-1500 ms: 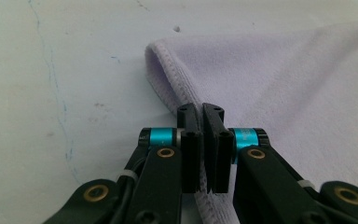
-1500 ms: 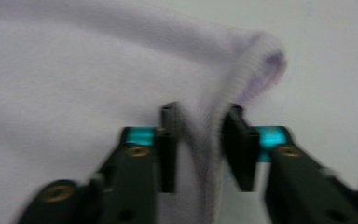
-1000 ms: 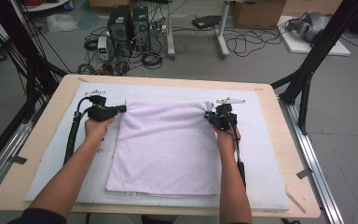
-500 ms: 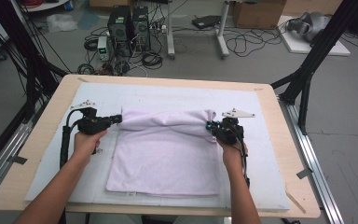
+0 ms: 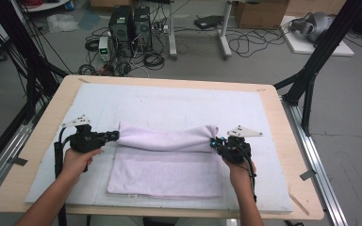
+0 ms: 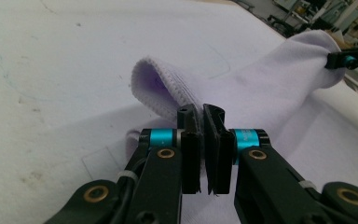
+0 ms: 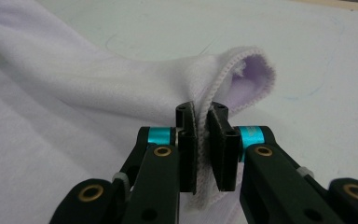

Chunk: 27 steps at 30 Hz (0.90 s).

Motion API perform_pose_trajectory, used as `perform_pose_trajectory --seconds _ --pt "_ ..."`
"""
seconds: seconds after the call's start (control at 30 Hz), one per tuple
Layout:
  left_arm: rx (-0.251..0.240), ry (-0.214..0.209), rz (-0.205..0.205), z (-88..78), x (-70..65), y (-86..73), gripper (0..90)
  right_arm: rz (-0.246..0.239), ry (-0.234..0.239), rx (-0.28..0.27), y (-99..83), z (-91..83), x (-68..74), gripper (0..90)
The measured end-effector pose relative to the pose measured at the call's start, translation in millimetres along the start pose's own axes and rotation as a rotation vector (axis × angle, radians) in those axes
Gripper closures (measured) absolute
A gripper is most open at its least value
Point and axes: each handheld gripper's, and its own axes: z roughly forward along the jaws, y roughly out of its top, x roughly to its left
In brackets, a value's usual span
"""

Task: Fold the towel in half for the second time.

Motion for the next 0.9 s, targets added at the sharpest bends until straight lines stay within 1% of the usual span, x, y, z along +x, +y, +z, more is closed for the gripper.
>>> perform_pose_trajectory --seconds 0.03,0.1,0.13,0.17,0.2,0.23,0.27,0.3,0.33,0.4,0.43,0.47,0.5,0.57,0.6,0.7,0.73,0.77,0.8,0.83,0.87,0.9 --pt "0.007 0.002 0.005 -0.9 -0.6 -2.4 85.0 -0.004 0.002 0.002 -2.0 -0.9 0.7 82.6" --pt "0.017 0.008 0.0 -2.3 0.2 -7.5 84.2 0.001 0.003 0.01 -5.9 -2.3 1.1 81.1" --pt "0.021 0.011 -0.006 -2.6 1.2 -9.6 82.8 0.014 0.01 0.011 -8.1 -2.8 0.9 79.2" --pt "0.02 0.011 -0.013 -2.7 3.0 -10.9 78.9 0.012 0.011 0.016 -9.7 -2.8 0.7 75.0" --pt "0.013 0.007 -0.014 -2.8 5.3 -11.0 72.1 0.014 -0.001 0.024 -10.7 -3.1 1.1 67.4" --pt "-0.004 0.016 -0.01 -2.9 6.9 -10.5 64.5 0.036 -0.005 0.019 -11.3 -3.4 0.0 59.2" --pt "-0.021 0.025 -0.006 -3.2 8.1 -9.0 58.8 0.069 -0.007 0.012 -11.1 -4.1 -1.5 53.7" --pt "-0.035 0.031 0.001 -3.2 9.3 -7.0 54.6 0.081 -0.02 0.0 -10.2 -5.4 -3.3 49.7" --pt "-0.046 0.039 0.001 -3.2 10.2 -4.9 50.4 0.087 -0.028 -0.013 -9.2 -7.1 -4.5 47.1" --pt "-0.067 0.048 0.005 -2.2 12.7 -0.2 47.0 0.104 -0.036 -0.032 -7.8 -10.5 -7.1 42.7" --pt "-0.065 0.049 -0.003 -0.8 14.4 2.8 45.6 0.107 -0.042 -0.039 -7.9 -12.1 -8.2 41.7" --pt "-0.062 0.05 -0.001 1.1 16.3 5.7 43.7 0.111 -0.044 -0.042 -8.2 -13.3 -9.1 41.1" --pt "-0.063 0.049 -0.002 3.4 18.1 8.5 42.9 0.115 -0.049 -0.044 -8.5 -14.4 -10.0 40.3" --pt "-0.068 0.051 -0.016 10.1 21.8 13.3 42.9 0.124 -0.058 -0.048 -9.2 -15.3 -12.3 38.7" --pt "-0.06 0.051 -0.025 14.2 23.6 14.9 42.6 0.123 -0.062 -0.047 -9.4 -15.8 -13.2 38.4" --pt "-0.013 0.044 -0.024 27.7 25.5 15.3 41.1 0.128 -0.067 -0.052 -9.3 -17.4 -14.8 36.0" --pt "0.012 0.046 -0.025 31.5 25.5 14.6 39.9 0.135 -0.065 -0.056 -9.0 -17.7 -15.1 35.3" --pt "0.023 0.042 -0.031 34.5 24.7 13.6 38.8 0.147 -0.061 -0.059 -8.3 -18.0 -15.2 34.1" --pt "0.031 0.04 -0.028 35.9 24.1 13.0 39.2 0.148 -0.066 -0.057 -6.7 -17.7 -14.7 32.7" --pt "0.032 0.042 -0.025 36.4 23.7 12.9 40.2 0.137 -0.075 -0.047 -3.6 -16.4 -12.9 32.6" --pt "0.03 0.04 -0.022 36.1 24.0 13.0 43.1 0.123 -0.076 -0.038 0.0 -14.3 -10.3 32.4" --pt "0.025 0.037 -0.021 35.1 24.1 13.3 49.0 0.115 -0.077 -0.037 2.8 -12.5 -8.1 32.0"
